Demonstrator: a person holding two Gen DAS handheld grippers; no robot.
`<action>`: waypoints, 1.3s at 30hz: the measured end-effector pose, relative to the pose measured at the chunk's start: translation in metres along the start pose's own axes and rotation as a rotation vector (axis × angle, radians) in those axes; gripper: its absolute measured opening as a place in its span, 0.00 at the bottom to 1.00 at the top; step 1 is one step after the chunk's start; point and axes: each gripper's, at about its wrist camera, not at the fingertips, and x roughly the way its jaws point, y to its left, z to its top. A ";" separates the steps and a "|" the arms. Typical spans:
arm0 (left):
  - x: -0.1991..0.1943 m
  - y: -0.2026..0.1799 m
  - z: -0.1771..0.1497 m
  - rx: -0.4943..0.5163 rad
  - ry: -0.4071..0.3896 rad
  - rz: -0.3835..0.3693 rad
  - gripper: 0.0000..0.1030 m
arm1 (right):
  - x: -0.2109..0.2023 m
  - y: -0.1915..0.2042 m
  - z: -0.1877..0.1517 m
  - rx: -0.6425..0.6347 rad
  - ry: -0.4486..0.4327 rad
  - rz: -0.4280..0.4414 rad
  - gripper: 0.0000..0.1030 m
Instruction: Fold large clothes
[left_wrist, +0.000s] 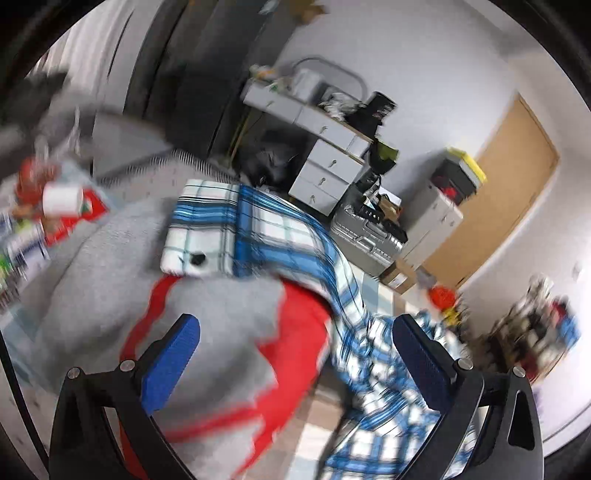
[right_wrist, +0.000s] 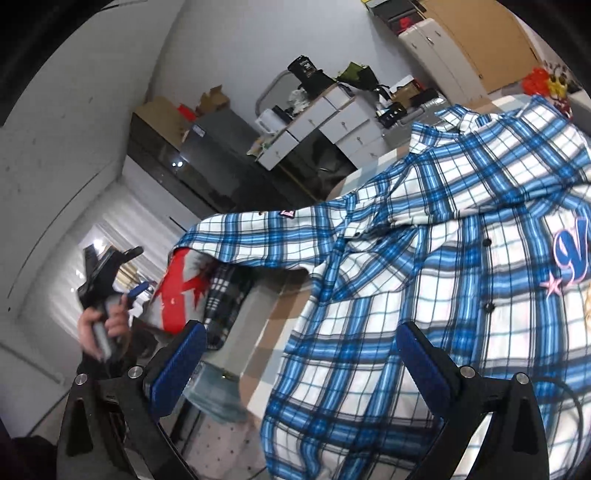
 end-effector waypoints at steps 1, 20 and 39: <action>0.006 0.007 0.005 -0.045 0.015 -0.031 0.99 | -0.001 -0.001 -0.001 0.010 0.000 0.002 1.00; 0.051 0.051 0.036 -0.353 0.031 -0.210 0.75 | -0.001 -0.012 -0.011 0.109 -0.013 0.023 1.00; 0.078 0.058 0.038 -0.362 0.030 -0.180 0.55 | 0.001 -0.003 -0.022 0.089 0.001 -0.004 1.00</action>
